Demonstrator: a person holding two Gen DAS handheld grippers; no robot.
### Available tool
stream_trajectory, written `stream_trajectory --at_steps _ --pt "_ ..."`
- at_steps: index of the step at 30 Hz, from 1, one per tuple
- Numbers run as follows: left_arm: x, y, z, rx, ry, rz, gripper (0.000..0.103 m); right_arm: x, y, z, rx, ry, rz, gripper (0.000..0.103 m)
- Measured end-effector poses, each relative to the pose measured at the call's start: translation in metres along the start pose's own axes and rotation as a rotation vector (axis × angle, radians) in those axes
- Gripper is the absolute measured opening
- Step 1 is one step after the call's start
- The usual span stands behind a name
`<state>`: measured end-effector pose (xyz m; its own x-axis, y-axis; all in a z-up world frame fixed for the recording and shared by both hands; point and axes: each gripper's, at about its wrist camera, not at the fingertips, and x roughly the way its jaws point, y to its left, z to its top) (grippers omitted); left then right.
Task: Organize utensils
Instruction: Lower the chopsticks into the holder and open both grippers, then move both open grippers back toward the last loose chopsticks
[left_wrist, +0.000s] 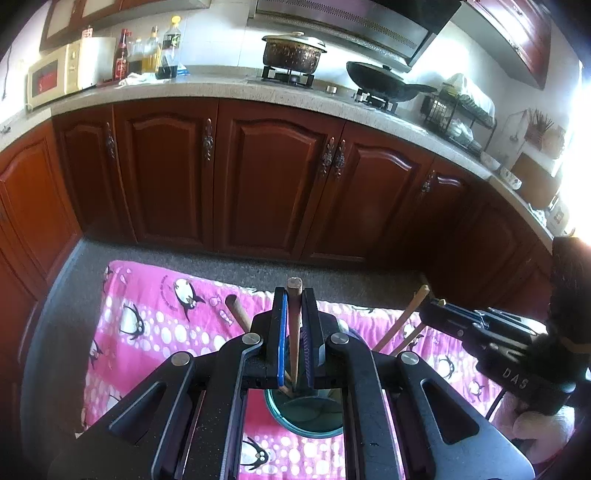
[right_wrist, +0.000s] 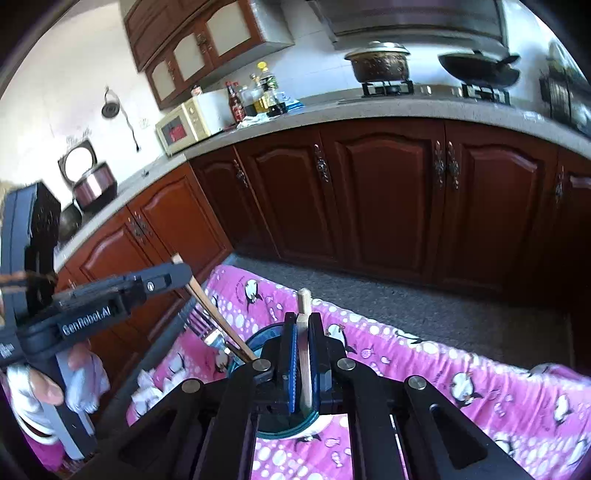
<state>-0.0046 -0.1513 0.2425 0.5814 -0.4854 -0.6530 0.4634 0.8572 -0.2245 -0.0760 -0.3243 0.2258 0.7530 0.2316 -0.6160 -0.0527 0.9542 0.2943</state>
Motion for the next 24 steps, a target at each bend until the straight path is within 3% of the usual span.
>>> stream_trajectory --at_steps 4,7,9,15,24 --pt "0.003 0.002 -0.002 -0.019 0.026 -0.002 0.008 -0.003 -0.002 -0.005 0.005 0.003 0.002 0.025" --pt "-0.001 0.001 -0.002 -0.02 0.025 -0.006 0.017 -0.008 -0.003 -0.01 0.011 0.003 0.009 0.025" --pt "-0.005 0.001 -0.004 -0.023 0.018 -0.016 0.029 -0.01 -0.004 -0.012 0.021 0.006 0.005 0.026" --pt "-0.025 -0.008 -0.019 -0.004 0.007 -0.029 0.036 -0.02 -0.007 -0.032 0.045 0.026 0.003 0.029" --pt "-0.04 -0.025 -0.061 0.042 0.019 -0.007 0.038 -0.033 -0.016 -0.088 0.063 0.098 -0.053 0.035"
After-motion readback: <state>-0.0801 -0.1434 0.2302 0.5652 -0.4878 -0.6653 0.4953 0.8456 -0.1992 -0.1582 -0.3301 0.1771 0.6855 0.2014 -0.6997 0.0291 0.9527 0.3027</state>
